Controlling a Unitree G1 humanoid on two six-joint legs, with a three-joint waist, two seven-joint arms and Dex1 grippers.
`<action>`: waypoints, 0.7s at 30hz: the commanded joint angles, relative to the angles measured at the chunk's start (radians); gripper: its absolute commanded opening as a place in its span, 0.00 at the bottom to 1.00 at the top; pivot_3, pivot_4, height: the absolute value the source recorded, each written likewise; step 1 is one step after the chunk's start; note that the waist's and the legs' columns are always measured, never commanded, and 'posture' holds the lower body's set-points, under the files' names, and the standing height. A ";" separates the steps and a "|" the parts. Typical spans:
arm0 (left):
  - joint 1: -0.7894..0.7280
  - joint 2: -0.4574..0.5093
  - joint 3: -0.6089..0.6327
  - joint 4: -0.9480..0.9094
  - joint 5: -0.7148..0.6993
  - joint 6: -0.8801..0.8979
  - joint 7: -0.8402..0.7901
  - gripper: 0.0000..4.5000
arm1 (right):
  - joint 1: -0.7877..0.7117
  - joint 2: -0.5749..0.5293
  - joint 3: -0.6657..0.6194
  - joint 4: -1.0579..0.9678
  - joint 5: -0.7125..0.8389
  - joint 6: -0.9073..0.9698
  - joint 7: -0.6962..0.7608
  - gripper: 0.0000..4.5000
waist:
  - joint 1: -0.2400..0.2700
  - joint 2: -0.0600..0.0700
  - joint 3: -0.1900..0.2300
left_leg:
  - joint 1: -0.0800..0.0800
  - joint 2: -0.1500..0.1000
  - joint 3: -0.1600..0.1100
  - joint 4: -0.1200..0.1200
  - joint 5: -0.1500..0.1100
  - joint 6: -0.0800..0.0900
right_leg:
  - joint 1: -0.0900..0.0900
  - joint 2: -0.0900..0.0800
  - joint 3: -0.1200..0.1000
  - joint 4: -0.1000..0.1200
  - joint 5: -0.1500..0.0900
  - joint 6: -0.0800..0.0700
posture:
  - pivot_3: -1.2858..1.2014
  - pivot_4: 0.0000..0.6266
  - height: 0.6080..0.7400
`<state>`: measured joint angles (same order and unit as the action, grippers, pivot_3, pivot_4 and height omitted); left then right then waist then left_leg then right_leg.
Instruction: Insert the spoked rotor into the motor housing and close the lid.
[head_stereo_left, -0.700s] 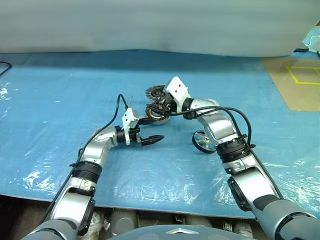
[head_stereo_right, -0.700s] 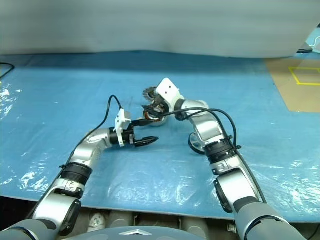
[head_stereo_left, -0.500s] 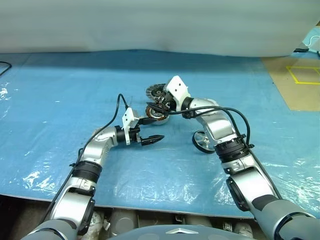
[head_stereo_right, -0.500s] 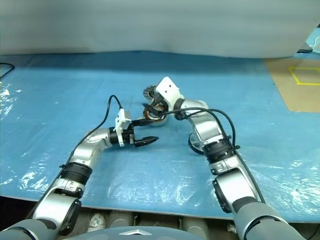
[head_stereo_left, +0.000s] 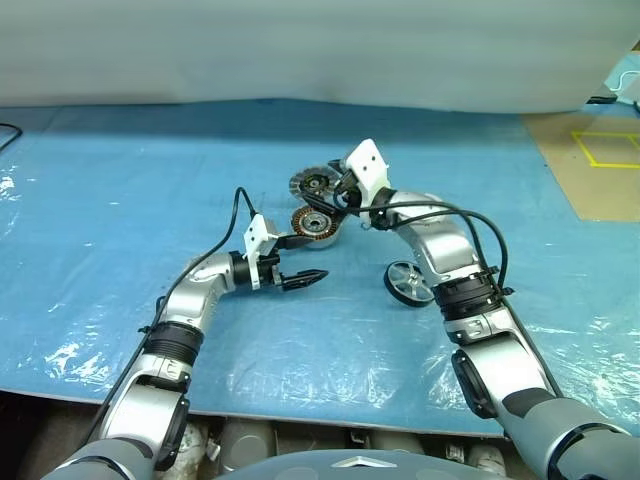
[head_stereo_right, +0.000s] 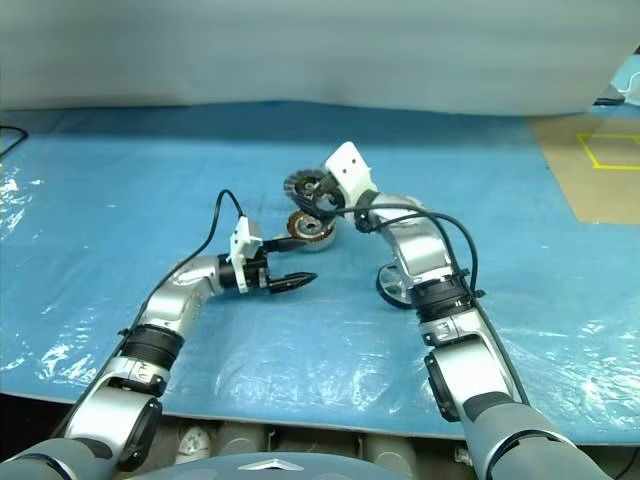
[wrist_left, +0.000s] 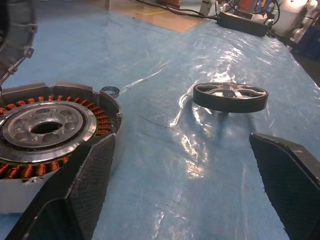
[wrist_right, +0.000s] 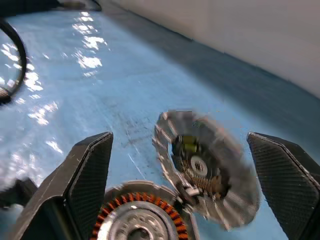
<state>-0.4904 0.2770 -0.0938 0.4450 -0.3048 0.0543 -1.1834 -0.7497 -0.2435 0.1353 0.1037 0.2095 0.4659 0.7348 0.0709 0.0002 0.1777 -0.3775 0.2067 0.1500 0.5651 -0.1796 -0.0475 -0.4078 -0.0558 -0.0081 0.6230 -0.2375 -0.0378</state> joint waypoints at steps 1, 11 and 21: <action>0.011 0.023 0.016 -0.111 -0.043 0.045 -0.010 1.00 | 0.045 -0.071 -0.022 -0.206 0.149 0.133 0.126 0.99 | 0.003 0.000 0.000 | 0.000 0.000 0.000 0.000 0.000 0.000 | 0.000 0.000 0.000 0.000 0.001 0.001 | 0.52 0.24 1.00; 0.152 0.208 0.056 -0.476 -0.184 0.278 -0.055 1.00 | 0.308 -0.351 0.017 -0.334 0.015 0.065 0.126 0.99 | 0.006 0.000 0.000 | 0.001 0.000 0.000 -0.002 0.000 0.000 | 0.000 0.000 -0.001 -0.002 -0.001 -0.001 | 0.52 0.24 1.00; 0.176 0.180 0.123 -0.364 -0.158 0.182 0.065 1.00 | 0.391 -0.327 -0.038 -0.369 -0.006 0.056 -0.005 0.99 | -0.001 0.001 0.000 | 0.003 -0.001 0.002 -0.001 0.000 0.000 | 0.001 0.000 0.003 -0.002 -0.001 -0.001 | 0.52 0.24 1.00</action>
<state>-0.3111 0.4624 0.0154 0.0979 -0.4561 0.2611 -1.1239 -0.3346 -0.5782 0.1234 -0.2320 0.2019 0.5324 0.7448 0.0701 0.0008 0.1779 -0.3745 0.2058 0.1517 0.5642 -0.1797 -0.0474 -0.4068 -0.0557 -0.0048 0.6209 -0.2385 -0.0388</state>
